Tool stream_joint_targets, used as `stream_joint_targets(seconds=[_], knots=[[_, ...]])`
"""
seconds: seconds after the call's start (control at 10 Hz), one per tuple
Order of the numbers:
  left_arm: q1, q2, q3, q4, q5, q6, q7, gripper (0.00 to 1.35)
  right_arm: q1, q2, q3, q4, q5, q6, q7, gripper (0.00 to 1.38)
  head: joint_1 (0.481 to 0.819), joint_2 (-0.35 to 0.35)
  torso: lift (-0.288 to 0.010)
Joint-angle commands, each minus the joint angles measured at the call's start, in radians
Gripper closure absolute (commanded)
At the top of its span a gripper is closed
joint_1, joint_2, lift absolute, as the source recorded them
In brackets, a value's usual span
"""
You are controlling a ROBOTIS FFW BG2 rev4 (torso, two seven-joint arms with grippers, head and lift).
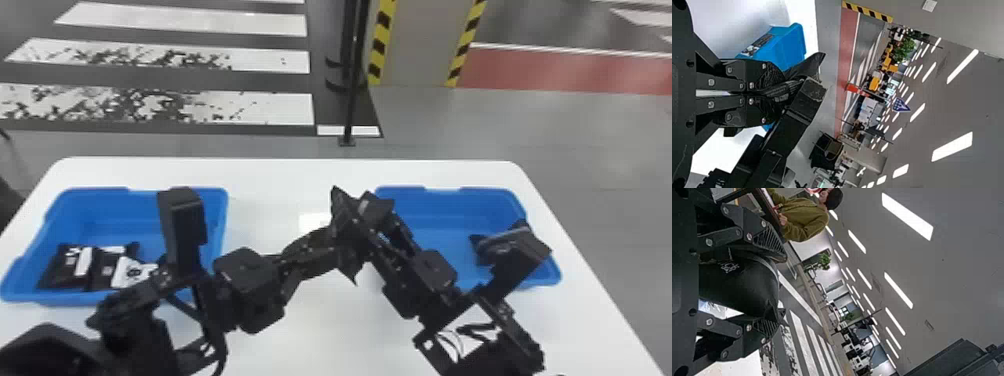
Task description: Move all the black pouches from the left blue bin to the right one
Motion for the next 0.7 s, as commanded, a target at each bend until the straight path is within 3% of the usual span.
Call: stream_joint_targets(seconds=[0.0, 0.1, 0.2, 0.3, 0.4, 0.6], knots=[[0.000, 0.000, 0.003, 0.000, -0.001, -0.002, 0.000, 1.12, 0.004, 0.002, 0.004, -0.002, -0.005, -0.006, 0.000, 1.28, 0.695, -0.113, -0.140], [0.003, 0.000, 0.005, 0.000, -0.003, -0.010, 0.003, 1.09, 0.004, 0.002, 0.004, -0.007, -0.011, -0.006, 0.002, 1.28, 0.695, -0.112, -0.140], [0.007, -0.002, 0.011, 0.000, 0.005, -0.017, 0.008, 0.82, 0.004, 0.002, 0.004, -0.014, -0.013, -0.006, 0.002, 1.28, 0.695, -0.109, -0.140], [0.020, -0.006, 0.027, 0.000, 0.007, -0.015, 0.011, 0.37, -0.001, 0.000, 0.000, -0.007, -0.021, -0.008, 0.000, 1.28, 0.695, -0.105, -0.140], [0.037, -0.011, 0.049, 0.000, 0.003, -0.015, 0.011, 0.09, -0.023, -0.003, -0.014, 0.015, -0.021, -0.006, 0.000, 1.28, 0.695, -0.101, -0.140], [0.086, -0.021, 0.107, -0.020, 0.003, -0.029, 0.011, 0.15, -0.106, -0.003, -0.078, 0.121, -0.019, -0.008, 0.000, 1.28, 0.695, -0.096, -0.140]])
